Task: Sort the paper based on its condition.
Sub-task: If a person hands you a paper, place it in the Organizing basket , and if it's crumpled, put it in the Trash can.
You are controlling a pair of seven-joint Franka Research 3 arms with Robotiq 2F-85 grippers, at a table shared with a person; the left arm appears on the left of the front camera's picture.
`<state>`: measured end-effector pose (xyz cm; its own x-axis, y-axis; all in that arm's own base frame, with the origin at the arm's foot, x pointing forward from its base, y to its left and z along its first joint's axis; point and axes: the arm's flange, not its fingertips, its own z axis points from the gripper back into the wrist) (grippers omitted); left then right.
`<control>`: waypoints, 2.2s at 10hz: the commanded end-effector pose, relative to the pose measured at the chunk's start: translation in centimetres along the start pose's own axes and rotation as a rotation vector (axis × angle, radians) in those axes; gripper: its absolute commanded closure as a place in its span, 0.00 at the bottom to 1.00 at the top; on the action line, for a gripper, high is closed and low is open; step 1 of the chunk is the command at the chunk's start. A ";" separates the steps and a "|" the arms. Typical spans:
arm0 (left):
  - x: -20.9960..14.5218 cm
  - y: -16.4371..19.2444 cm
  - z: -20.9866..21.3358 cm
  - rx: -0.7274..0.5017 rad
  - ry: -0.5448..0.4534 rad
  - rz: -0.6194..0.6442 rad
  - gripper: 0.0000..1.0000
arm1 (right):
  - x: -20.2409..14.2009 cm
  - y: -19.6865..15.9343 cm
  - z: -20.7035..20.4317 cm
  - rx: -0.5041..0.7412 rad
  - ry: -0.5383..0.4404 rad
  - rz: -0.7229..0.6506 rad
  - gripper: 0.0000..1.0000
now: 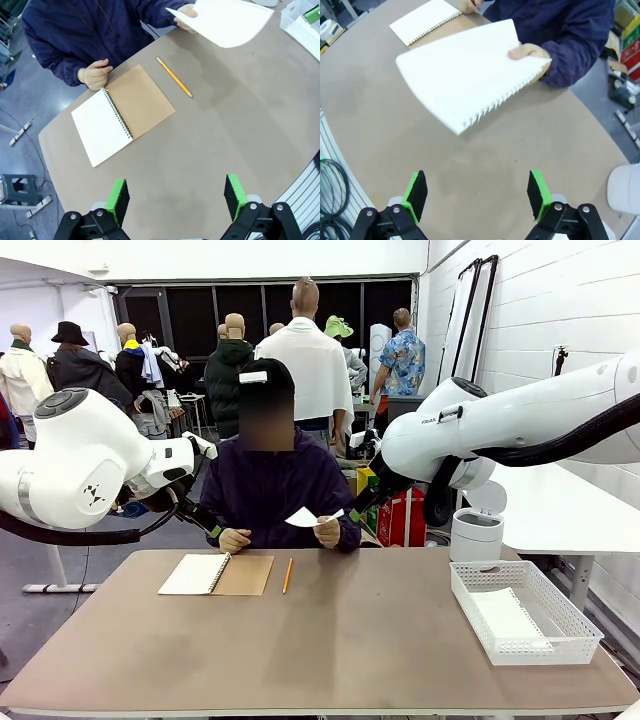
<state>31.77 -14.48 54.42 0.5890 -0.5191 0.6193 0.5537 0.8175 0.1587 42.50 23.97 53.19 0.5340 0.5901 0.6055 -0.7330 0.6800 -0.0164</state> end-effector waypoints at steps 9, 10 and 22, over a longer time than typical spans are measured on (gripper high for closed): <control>-0.1 0.1 0.0 -0.007 0.001 -0.006 0.00 | 0.6 -1.3 -1.0 0.002 0.051 -0.159 0.00; -0.1 0.1 0.0 -0.007 0.001 -0.006 0.00 | 0.8 -2.3 -1.4 0.037 0.061 -0.274 0.00; -0.1 0.1 0.0 -0.007 0.001 -0.006 0.00 | -2.2 -7.3 -5.0 0.242 0.117 -0.816 0.00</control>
<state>31.77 -14.48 54.42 0.5889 -0.5191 0.6194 0.5537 0.8175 0.1587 48.71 20.01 48.01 0.9633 0.0047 0.2682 -0.1615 0.8084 0.5660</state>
